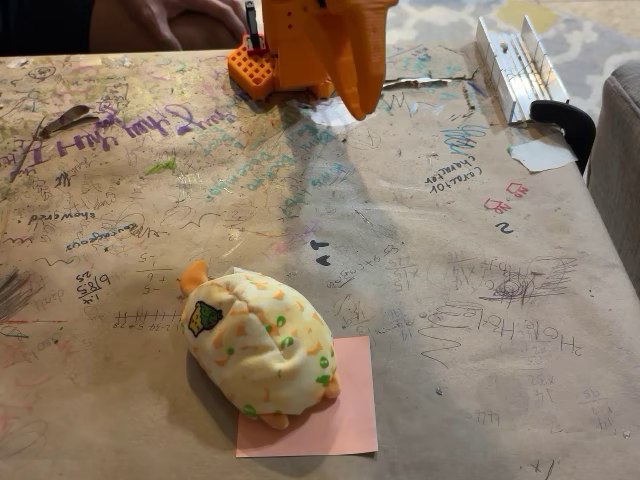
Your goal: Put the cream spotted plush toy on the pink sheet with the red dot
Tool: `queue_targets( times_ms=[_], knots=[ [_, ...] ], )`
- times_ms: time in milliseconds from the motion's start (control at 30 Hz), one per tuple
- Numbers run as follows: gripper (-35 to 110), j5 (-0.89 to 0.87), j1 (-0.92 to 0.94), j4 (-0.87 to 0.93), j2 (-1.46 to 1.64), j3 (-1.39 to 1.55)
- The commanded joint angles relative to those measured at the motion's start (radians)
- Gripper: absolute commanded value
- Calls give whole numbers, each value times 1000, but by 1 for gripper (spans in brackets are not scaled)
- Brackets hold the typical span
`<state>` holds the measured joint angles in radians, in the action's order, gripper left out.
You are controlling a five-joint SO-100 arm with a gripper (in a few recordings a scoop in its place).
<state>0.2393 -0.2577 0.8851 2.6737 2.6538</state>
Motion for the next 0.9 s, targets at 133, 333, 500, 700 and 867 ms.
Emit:
queue_targets(
  times_ms=[133, 333, 500, 700, 867],
  knots=[
    [0, -98, 63, -117, 169, 235],
    [0, -98, 64, 28, 637, 440],
    [0, -123, 89, 78, 701, 451],
    [0, -130, 94, 77, 698, 448],
    [0, -129, 92, 77, 698, 448]
  ],
)
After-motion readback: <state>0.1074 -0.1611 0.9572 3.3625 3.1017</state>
